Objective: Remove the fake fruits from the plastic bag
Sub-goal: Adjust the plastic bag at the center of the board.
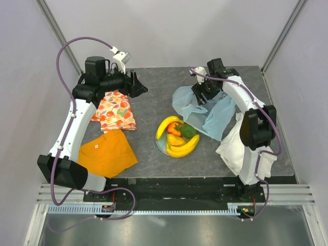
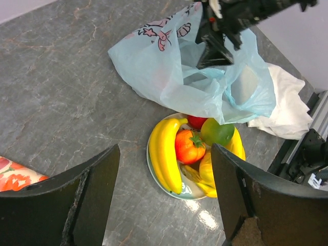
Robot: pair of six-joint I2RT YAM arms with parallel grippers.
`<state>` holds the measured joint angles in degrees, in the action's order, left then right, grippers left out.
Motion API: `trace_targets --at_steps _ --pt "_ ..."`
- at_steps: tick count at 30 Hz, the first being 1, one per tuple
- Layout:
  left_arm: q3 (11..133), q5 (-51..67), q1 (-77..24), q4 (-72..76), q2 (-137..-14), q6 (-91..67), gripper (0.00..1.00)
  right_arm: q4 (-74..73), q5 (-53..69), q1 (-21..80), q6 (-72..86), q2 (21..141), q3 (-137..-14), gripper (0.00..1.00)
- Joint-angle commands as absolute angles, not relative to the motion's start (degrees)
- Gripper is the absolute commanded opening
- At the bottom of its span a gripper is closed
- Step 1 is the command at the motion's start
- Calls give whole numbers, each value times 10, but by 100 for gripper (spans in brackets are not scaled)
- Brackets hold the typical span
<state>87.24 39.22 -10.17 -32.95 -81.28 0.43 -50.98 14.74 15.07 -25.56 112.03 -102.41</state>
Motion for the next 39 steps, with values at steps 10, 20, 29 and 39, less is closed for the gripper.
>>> trace_targets --at_steps 10,20,29,39 --pt "897 389 -107 -352 -853 38 78 -491 83 127 -218 1239 -1118 72" --pt "913 376 -114 -360 -882 47 77 -524 209 131 -191 1310 -1213 86" --pt "914 370 -131 -361 -891 50 77 -521 299 136 -153 1310 -1212 91" --pt "916 366 -143 -360 -895 51 77 -529 323 169 -141 1352 -1211 96"
